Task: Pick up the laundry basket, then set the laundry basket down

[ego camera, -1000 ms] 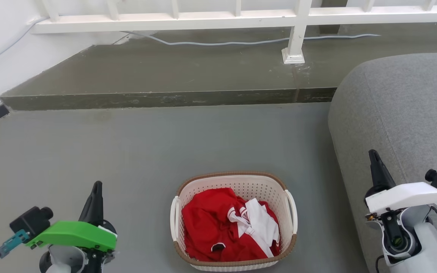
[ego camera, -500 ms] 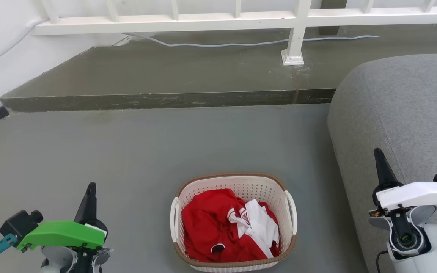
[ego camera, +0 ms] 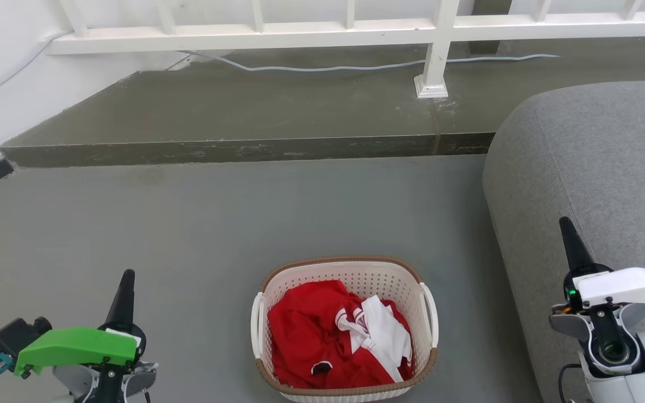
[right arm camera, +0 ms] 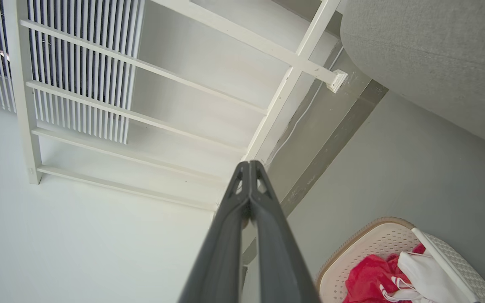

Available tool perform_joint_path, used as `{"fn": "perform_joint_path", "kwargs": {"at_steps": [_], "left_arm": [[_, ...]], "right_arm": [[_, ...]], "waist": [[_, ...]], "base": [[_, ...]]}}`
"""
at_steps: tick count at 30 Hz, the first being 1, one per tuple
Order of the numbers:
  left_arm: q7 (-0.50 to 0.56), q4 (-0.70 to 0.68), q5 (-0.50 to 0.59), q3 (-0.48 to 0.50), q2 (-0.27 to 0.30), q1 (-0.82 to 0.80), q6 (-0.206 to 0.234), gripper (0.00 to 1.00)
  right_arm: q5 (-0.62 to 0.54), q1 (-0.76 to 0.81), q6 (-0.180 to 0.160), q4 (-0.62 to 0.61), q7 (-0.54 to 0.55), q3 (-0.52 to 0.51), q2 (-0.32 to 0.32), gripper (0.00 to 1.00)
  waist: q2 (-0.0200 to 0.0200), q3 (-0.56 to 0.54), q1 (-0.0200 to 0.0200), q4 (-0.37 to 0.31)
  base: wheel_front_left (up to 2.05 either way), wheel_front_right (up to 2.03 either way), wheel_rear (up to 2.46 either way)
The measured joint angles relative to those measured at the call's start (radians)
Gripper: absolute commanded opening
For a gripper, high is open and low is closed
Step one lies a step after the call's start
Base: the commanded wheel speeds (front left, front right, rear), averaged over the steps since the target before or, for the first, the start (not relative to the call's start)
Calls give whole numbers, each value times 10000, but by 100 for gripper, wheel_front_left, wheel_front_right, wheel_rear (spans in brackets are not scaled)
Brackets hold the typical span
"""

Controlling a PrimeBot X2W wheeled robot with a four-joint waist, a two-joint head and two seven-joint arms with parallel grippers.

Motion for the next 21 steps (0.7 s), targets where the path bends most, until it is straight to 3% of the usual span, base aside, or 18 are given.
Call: {"fn": "perform_joint_path", "kwargs": {"at_steps": [21], "left_arm": [[702, -2, -2146, 619, -48, -5, -86, 0]], "right_arm": [[2431, 12, 163, -199, 667, -558, 123, 0]], "waist": [[0, -71, 0, -19]], "base": [[0, 0, 0]]}}
